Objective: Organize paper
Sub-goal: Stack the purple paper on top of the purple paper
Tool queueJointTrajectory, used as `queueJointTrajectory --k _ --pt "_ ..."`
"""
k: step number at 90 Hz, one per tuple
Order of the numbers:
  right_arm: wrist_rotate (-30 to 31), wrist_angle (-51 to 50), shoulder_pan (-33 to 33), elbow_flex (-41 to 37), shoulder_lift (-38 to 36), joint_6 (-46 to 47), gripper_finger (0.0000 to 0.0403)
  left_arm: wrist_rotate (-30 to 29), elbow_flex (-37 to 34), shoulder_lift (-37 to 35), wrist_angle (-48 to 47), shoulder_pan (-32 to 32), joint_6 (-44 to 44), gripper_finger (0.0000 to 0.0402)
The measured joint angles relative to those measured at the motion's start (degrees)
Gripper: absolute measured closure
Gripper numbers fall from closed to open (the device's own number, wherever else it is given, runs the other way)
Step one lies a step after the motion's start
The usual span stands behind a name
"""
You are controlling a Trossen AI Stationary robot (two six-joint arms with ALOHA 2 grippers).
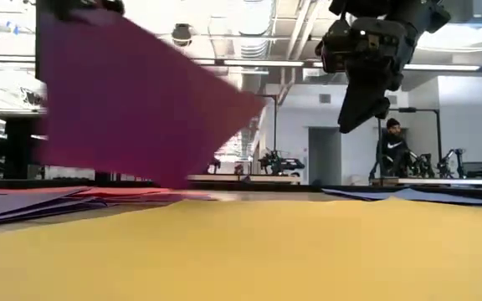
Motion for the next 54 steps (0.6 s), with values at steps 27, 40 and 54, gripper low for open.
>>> queueJointTrajectory --k 27,40,54 --pt "0.02 0.92 1.11 0.0 0.41 -1.77 0.0305 -0.81 0.04 1.74 -0.02 -17.7 -22.61 0.0401" --pt "0.05 2.05 1.0 -0.02 0.41 -2.83 0.0305 1.89 0.0 5.63 1.21 -24.07 -24.13 0.0401" --pt "0.09 2.34 0.96 -0.02 0.41 -2.99 0.0305 5.11 0.0 11.14 1.31 -27.17 -17.82 0.0401"
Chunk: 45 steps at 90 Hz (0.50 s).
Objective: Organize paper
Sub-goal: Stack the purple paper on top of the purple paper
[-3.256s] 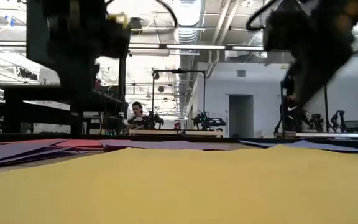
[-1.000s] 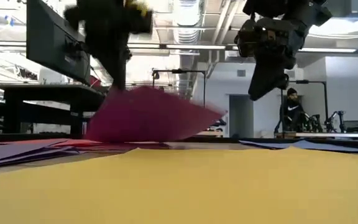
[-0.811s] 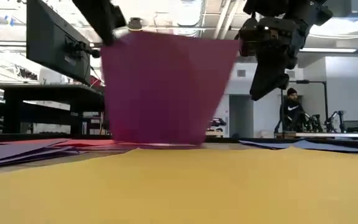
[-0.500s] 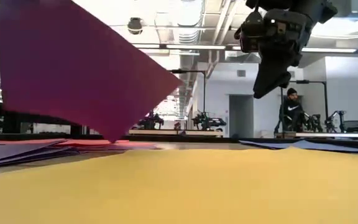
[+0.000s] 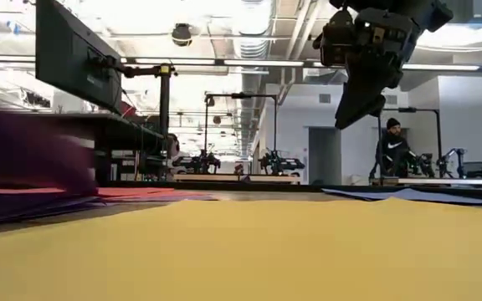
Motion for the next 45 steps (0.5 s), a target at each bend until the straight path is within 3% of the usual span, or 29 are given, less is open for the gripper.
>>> queueJointTrajectory --k 22,45 --pt "0.0 -0.92 0.0 0.0 0.0 0.02 0.0305 3.22 0.0 8.54 1.25 -3.49 14.23 0.0401" --pt "0.0 -0.93 0.13 0.0 0.0 1.97 0.0305 13.78 0.0 11.13 4.7 -8.66 5.34 0.0401"
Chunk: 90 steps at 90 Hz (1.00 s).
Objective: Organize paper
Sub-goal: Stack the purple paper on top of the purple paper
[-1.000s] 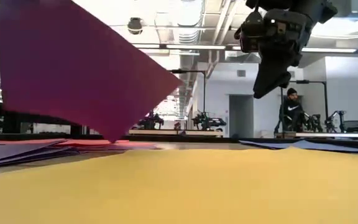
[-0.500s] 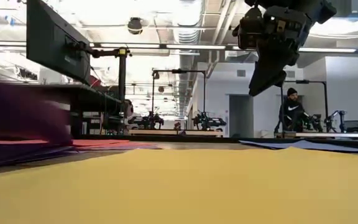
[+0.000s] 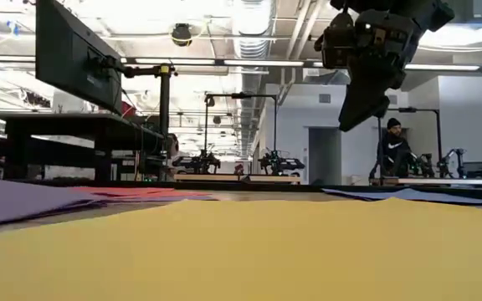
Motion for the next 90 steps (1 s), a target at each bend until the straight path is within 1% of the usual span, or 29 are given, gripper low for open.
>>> queueJointTrajectory --k 13,33,42,60,67,74,84,90 --pt "0.0 1.0 0.0 0.0 0.0 0.02 0.0305 1.02 0.0 -0.05 -0.19 -0.82 -4.64 0.0401" --pt "0.0 1.88 -0.04 0.0 0.0 0.02 0.0305 0.88 0.0 -0.05 -0.16 -1.04 -3.99 0.0398" --pt "0.0 1.89 -0.07 0.0 0.0 0.02 0.0305 1.23 0.0 -0.05 0.03 -1.11 -5.2 0.038" --pt "0.0 1.91 -0.07 0.0 0.0 -0.36 0.0305 7.93 0.11 -0.05 -0.75 -0.6 -8.94 0.0318" --pt "0.0 1.91 -0.11 0.0 0.0 -0.42 0.0305 9.32 1.72 -0.05 -2.37 0.07 -8.89 0.0299" --pt "0.0 1.91 -0.11 0.0 0.0 -0.47 0.0305 9.16 3.72 -0.15 -3.89 0.59 -8.87 0.029" --pt "0.0 2.21 -0.11 0.0 0.0 -1.77 0.0305 8.25 5.6 -0.16 -4.33 0.65 -9.49 0.0289" --pt "-0.02 2.46 -0.11 0.0 0.0 -1.78 0.0305 8.84 7.44 -0.16 -7.47 0.8 -10.81 0.0289"
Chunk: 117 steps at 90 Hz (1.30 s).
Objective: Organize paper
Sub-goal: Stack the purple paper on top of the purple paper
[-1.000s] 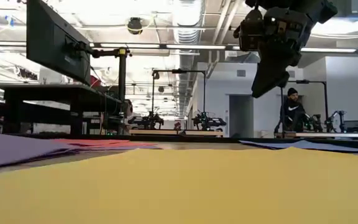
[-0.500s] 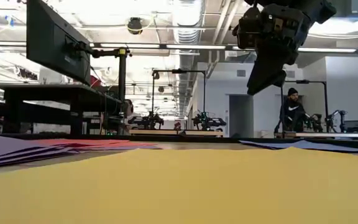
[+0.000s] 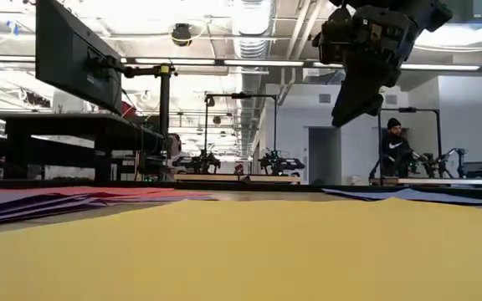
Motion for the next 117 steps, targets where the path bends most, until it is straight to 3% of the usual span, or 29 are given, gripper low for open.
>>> queueJointTrajectory --k 9,23,38,53,73,86,104,117 --pt "-1.41 2.64 0.73 -0.02 0.0 0.33 0.0305 -3.44 4.34 -1.43 -5.45 0.09 -3.65 0.029" --pt "-2.97 12.58 5.08 -0.02 1.2 2.23 0.0305 -21.93 8.24 -10.58 -10.95 0.67 -19.46 0.029" --pt "-3.25 20.78 9.23 3.85 9.18 7.19 0.0305 -34.33 2.65 -23.27 -9.45 1.64 -35.69 0.0292" --pt "-3.28 17.45 12.64 19.94 24.22 3.49 0.0305 -45.82 -4.79 -32.92 -2.06 0.06 -37.18 0.0293" --pt "1.95 3.02 14.66 46.15 45.1 -0.26 0.0306 -48.3 -8.8 -36.81 -2.34 -0.26 -28.29 0.0293" --pt "7.06 -2.73 15.09 59.06 55.98 -4.35 0.0323 -50.16 -9.37 -36.36 -2.22 -0.26 -23.31 0.0293" --pt "6.88 -4.06 13.86 69.03 65.94 -2.99 0.0392 -50.14 -9.39 -36.02 -1.69 -0.28 -22.0 0.0293" --pt "7.35 -2.98 13.01 72.2 69.51 -4.71 0.0399 -50.16 -9.39 -36.05 -1.76 -0.43 -22.05 0.0293"
